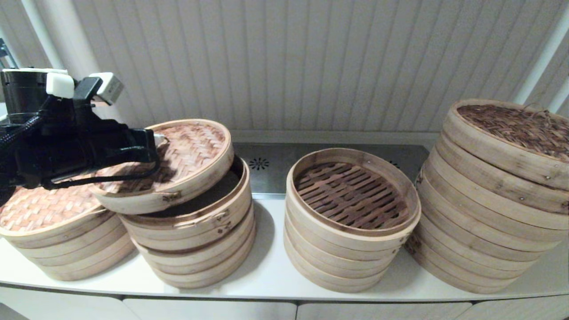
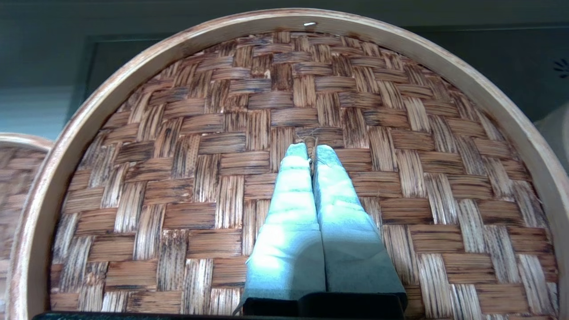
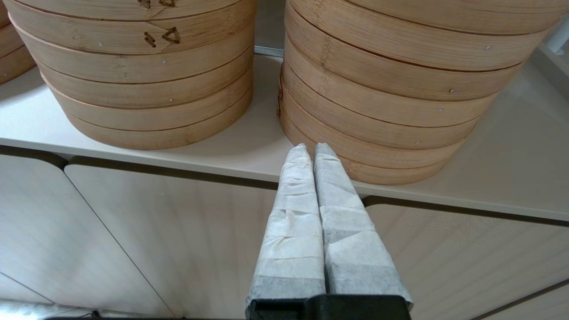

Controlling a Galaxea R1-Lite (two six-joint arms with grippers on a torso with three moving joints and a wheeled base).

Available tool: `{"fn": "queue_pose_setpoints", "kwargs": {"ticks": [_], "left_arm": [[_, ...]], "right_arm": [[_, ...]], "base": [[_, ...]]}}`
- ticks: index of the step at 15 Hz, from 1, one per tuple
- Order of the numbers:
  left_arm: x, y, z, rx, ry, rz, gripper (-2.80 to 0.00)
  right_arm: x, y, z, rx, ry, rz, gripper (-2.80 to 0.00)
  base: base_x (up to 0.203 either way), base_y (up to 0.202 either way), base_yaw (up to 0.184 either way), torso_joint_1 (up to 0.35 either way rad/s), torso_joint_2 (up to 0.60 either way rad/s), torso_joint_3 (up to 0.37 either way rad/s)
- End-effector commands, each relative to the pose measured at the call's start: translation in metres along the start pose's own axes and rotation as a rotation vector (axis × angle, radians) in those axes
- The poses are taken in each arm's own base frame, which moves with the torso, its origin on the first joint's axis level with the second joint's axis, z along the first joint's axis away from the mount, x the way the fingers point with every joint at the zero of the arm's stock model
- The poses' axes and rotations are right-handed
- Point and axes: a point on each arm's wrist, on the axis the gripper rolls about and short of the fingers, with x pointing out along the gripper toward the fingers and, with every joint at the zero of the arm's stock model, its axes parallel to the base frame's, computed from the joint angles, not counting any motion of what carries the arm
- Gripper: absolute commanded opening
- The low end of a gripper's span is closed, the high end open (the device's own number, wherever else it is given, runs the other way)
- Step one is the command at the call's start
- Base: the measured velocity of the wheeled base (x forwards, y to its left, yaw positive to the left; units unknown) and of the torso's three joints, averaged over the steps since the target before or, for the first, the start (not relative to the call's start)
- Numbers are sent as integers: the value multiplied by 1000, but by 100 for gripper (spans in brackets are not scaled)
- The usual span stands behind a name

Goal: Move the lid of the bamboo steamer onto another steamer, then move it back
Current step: Put the steamer

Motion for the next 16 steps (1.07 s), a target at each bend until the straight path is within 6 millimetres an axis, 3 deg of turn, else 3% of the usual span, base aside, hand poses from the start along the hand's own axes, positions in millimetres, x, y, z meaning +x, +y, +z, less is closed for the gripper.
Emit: {"fn": "queue_pose_setpoints", "kwargs": {"ticks": [1, 9, 16], "left_arm": [[-3, 8, 3, -3, -13, 24, -280], [-12, 39, 5, 2, -26, 116, -280], [-27, 79, 5, -31, -39, 157, -280]], "right_arm": [[0, 0, 0, -1, -3, 1, -280], [0, 0, 0, 2, -3, 1, -280], [0, 0, 0, 2, -3, 1, -280]], "base": [[0, 0, 0, 0, 0, 0], [0, 0, 0, 0, 0, 0], [0, 0, 0, 0, 0, 0]]}}
